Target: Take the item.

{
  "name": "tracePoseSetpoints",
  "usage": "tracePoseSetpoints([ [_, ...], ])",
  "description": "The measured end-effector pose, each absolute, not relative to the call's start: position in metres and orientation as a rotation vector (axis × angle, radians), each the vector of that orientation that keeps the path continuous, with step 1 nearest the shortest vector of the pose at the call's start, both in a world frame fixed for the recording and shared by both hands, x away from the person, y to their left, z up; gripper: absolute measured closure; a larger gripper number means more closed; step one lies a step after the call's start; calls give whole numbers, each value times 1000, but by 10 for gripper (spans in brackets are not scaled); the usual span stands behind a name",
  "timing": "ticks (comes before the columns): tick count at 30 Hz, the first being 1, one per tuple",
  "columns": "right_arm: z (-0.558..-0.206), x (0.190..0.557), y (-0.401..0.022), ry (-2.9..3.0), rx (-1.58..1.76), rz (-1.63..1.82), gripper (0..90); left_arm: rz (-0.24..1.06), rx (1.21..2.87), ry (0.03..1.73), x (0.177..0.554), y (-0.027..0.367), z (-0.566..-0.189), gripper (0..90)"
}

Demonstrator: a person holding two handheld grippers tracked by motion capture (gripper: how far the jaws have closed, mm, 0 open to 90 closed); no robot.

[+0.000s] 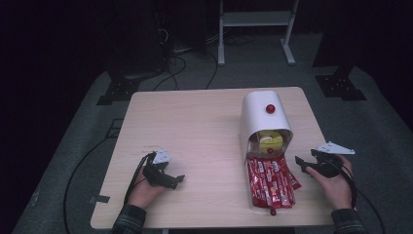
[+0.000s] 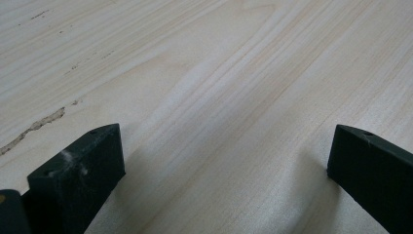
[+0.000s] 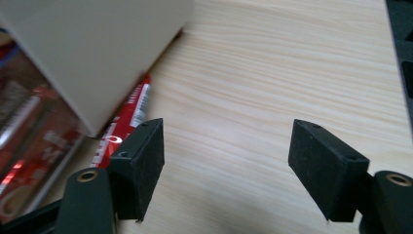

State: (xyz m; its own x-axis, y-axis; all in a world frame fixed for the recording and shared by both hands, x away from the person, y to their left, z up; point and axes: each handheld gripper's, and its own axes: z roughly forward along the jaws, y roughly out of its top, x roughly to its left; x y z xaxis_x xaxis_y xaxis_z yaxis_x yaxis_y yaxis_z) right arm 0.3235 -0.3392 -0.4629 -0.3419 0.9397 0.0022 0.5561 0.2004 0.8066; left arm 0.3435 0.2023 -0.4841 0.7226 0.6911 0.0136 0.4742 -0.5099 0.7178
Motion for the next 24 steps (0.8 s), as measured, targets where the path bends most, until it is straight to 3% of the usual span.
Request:
tracePoseSetpoints([
  [24,-480,331,-361,1991,1503,876,217,389,2207,878,343,202,-484,0],
])
